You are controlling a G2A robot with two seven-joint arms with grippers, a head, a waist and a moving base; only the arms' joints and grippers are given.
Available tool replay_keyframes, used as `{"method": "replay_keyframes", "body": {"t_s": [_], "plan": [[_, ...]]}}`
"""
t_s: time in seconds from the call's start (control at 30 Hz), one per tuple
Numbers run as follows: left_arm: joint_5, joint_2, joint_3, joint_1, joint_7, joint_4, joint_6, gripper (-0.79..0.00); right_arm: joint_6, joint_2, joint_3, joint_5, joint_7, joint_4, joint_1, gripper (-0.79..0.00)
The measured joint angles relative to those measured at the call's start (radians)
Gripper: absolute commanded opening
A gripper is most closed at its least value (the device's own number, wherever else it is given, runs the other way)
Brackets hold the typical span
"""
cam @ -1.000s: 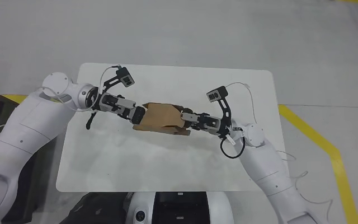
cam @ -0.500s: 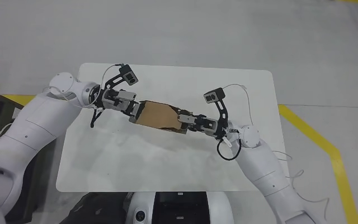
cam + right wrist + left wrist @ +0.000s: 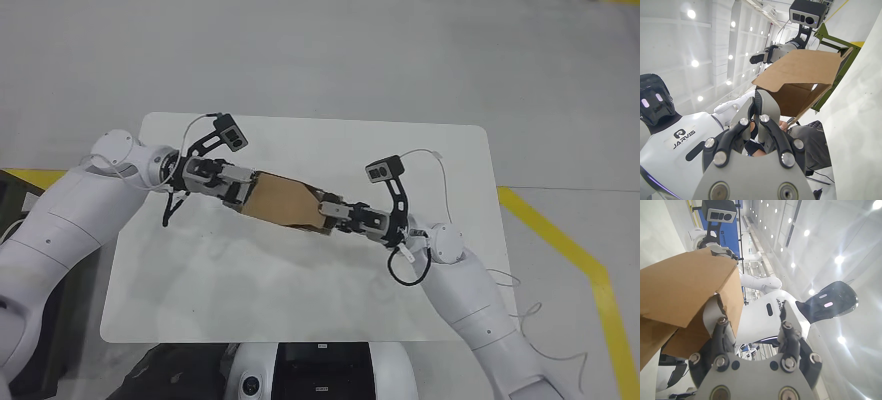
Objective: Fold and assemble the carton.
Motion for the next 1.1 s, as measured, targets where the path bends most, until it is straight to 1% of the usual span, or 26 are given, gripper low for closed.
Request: {"method": "replay_keyframes", "body": {"t_s": [0.13,0.27,0.43,0.53,0.57,0.63,0.67,0.7,0.9,1.1], "plan": [[-0.013,0.001,0.003,-0.001,0.000,0.002,0.001,-0.453,-0.002,0.000,0.002,0.004,0.002,0.002,0.001,-0.785],[-0.017,0.002,0.004,-0.001,0.000,0.001,0.001,-0.542,-0.002,-0.001,0.001,0.007,0.003,0.003,0.001,-0.785],[-0.010,0.003,0.007,-0.005,0.000,0.002,0.001,-0.785,-0.002,-0.001,-0.001,0.004,-0.001,0.005,0.002,-0.785],[-0.007,0.003,0.009,-0.007,0.000,0.007,-0.002,-0.785,-0.002,-0.002,-0.001,0.004,-0.003,0.006,0.002,-0.785],[-0.005,0.003,0.010,-0.007,0.000,0.007,-0.003,-0.785,-0.002,-0.002,0.000,0.004,-0.004,0.005,0.001,-0.733],[-0.001,0.002,0.012,-0.008,0.000,0.010,-0.005,-0.785,-0.002,-0.001,0.001,0.006,-0.004,0.003,0.000,-0.431],[0.001,0.002,0.013,-0.009,0.000,0.011,-0.005,-0.785,-0.002,-0.001,0.001,0.007,-0.004,0.002,-0.001,-0.166],[0.003,0.001,0.014,-0.009,0.000,0.014,-0.005,-0.785,-0.002,-0.001,0.003,0.008,-0.004,0.000,-0.002,0.000],[0.012,-0.003,0.006,-0.011,0.000,0.035,-0.005,-0.785,-0.006,0.004,0.024,0.011,-0.019,-0.037,-0.028,0.000],[0.018,-0.010,-0.006,-0.004,0.000,0.048,-0.005,-0.785,-0.007,0.013,0.048,-0.004,-0.030,-0.103,-0.074,0.000]]}}
